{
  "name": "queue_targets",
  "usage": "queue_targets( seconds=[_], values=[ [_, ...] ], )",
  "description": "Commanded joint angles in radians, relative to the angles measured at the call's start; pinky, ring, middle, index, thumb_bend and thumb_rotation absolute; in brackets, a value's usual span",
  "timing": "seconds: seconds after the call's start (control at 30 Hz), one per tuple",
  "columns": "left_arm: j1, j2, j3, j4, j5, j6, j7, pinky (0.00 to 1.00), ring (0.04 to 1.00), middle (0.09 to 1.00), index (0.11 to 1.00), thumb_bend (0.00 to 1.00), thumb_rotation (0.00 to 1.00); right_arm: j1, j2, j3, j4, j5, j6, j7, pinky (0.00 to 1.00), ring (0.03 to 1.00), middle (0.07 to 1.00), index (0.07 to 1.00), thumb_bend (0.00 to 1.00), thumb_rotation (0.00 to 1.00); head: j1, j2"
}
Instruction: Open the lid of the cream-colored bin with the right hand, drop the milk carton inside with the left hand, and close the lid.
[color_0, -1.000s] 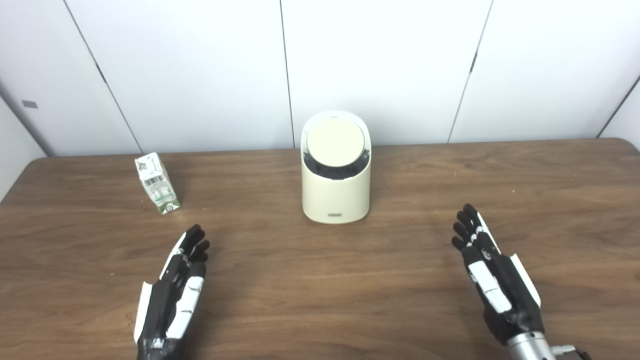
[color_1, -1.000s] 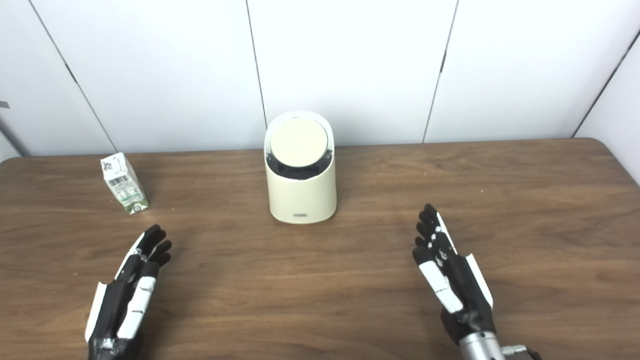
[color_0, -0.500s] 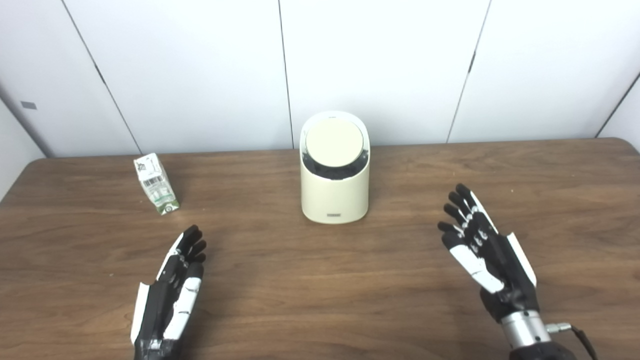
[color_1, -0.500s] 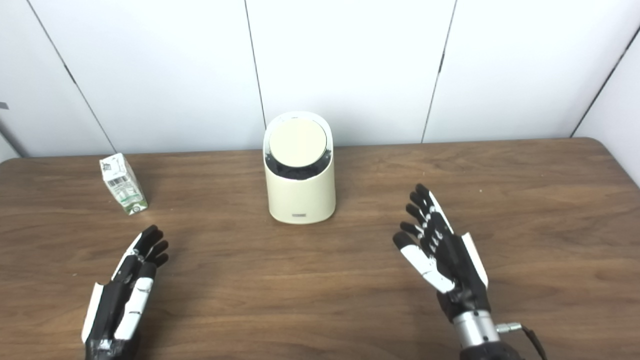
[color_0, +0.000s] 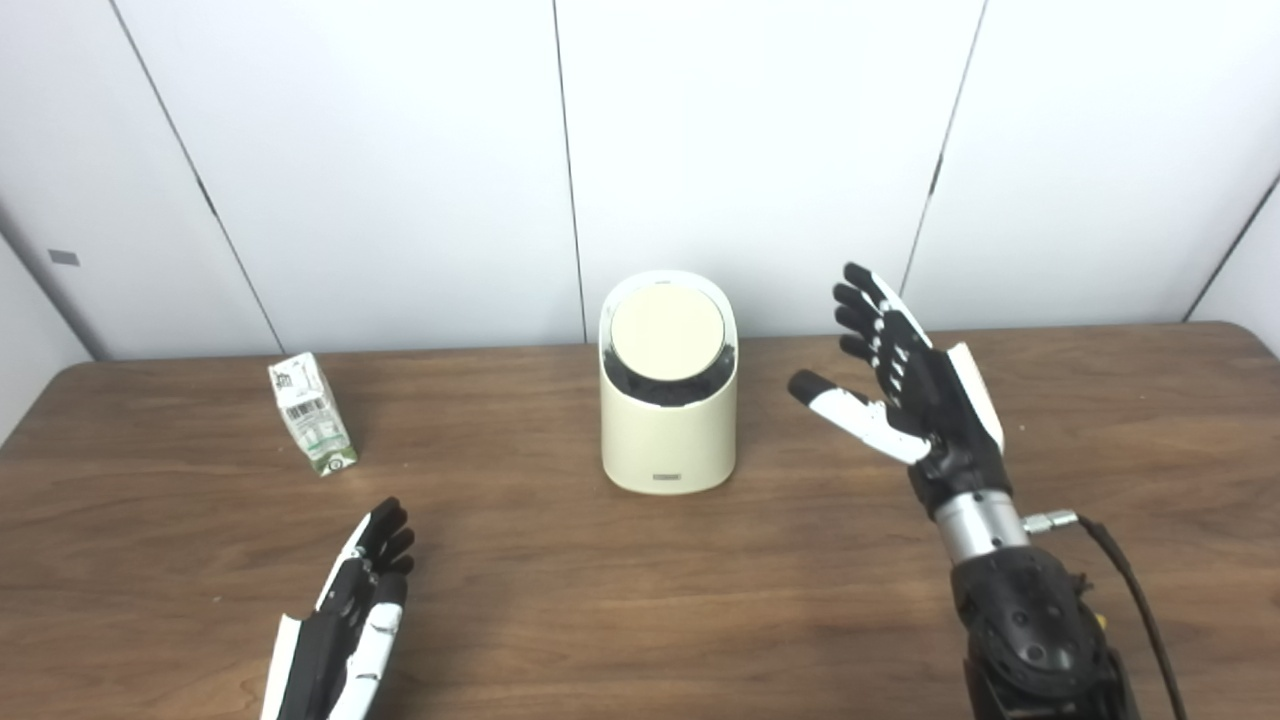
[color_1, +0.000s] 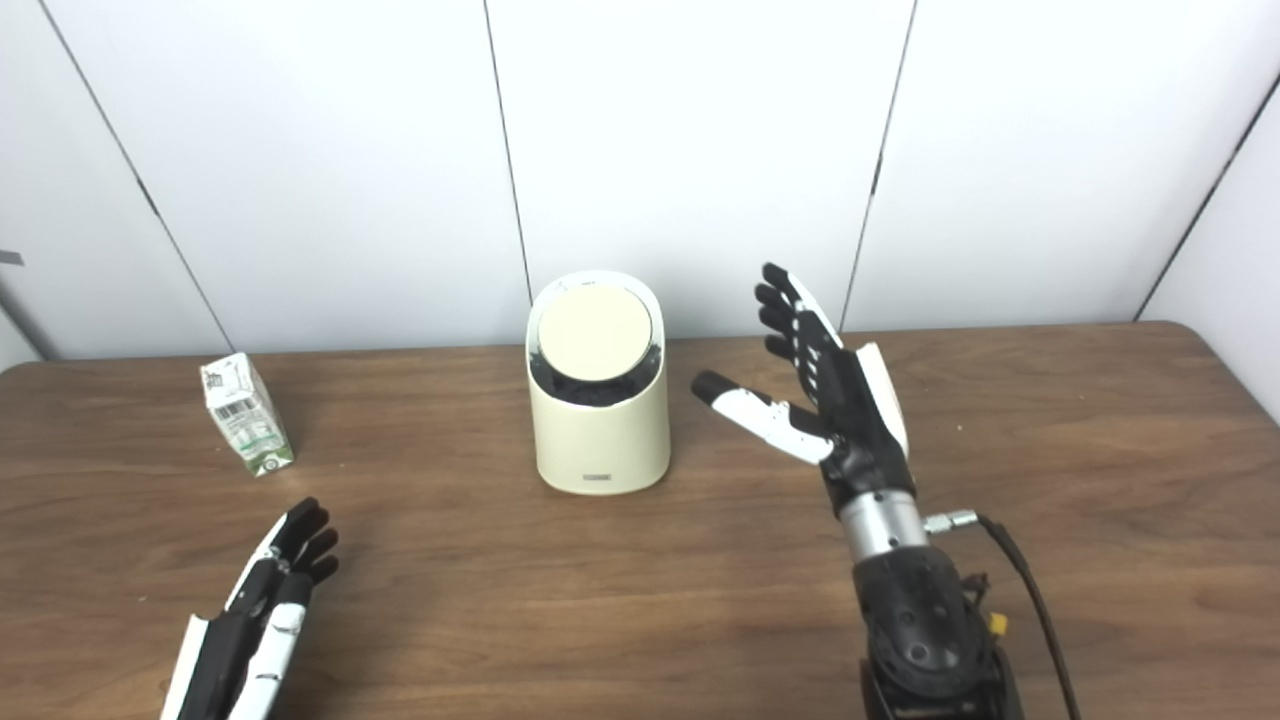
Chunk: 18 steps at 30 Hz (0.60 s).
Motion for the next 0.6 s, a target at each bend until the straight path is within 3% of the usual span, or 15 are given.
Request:
queue_targets(
  seconds=[0.0,0.13,0.57],
  values=[
    [0.068,-0.015,-0.015,-0.007,0.002,-0.028,0.004,0.91,0.921,0.939,0.964,0.44,0.74,-0.051,0.005,0.001,0.015,-0.019,-0.004,-0.012,0.83,0.892,0.901,0.901,0.80,0.50,0.000,0.000],
    [0.066,-0.016,-0.016,-0.011,0.008,-0.015,0.007,0.92,0.927,0.941,0.964,0.44,0.75,-0.123,0.010,0.010,0.090,-0.050,-0.002,-0.019,0.85,0.900,0.899,0.899,0.82,0.48,0.003,0.001],
    [0.066,-0.022,-0.026,-0.012,0.029,-0.013,0.014,0.93,0.925,0.934,0.958,0.42,0.75,-0.302,-0.034,0.087,0.320,-0.187,-0.048,-0.036,0.76,0.879,0.917,0.904,0.83,0.37,0.015,0.004]
  ],
)
